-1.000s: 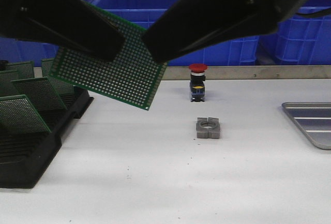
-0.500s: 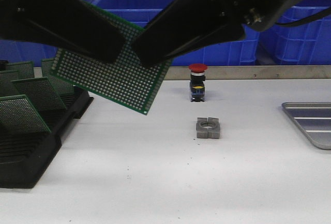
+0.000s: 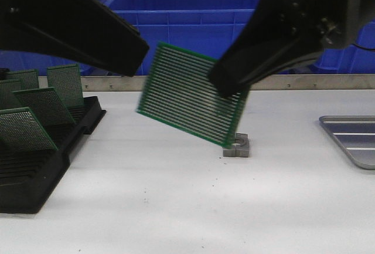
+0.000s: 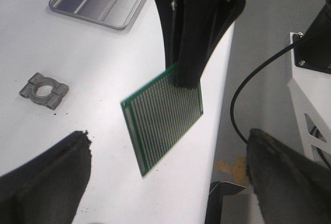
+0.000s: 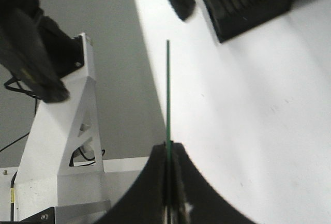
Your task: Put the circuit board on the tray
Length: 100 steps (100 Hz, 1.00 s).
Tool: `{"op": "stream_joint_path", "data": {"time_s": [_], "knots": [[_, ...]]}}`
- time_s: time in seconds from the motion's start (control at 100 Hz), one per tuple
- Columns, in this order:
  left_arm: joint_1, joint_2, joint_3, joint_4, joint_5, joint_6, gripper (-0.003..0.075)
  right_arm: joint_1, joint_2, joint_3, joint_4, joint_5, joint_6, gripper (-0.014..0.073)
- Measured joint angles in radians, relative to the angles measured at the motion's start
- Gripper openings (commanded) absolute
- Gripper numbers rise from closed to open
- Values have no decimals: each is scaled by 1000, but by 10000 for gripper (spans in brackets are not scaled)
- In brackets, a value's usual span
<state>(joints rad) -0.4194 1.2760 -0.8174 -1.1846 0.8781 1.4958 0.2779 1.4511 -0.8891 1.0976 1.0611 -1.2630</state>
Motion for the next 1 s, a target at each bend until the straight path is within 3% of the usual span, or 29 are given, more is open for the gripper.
{"op": "stream_joint_path", "data": {"time_s": [0.28, 0.51, 0.81, 0.9, 1.0], "knots": [[0, 0, 0, -2, -25, 0, 570, -277, 0, 0, -158, -95, 257, -64], [0, 0, 0, -2, -27, 0, 570, -474, 20, 0, -166, -295, 294, -64], [0, 0, 0, -2, -27, 0, 570, -532, 170, 0, -161, -487, 301, -58], [0, 0, 0, -2, -27, 0, 570, -532, 204, 0, -156, -513, 301, 24], [0, 0, 0, -2, -27, 0, 569, -534, 215, 0, -154, -526, 301, 255]]}}
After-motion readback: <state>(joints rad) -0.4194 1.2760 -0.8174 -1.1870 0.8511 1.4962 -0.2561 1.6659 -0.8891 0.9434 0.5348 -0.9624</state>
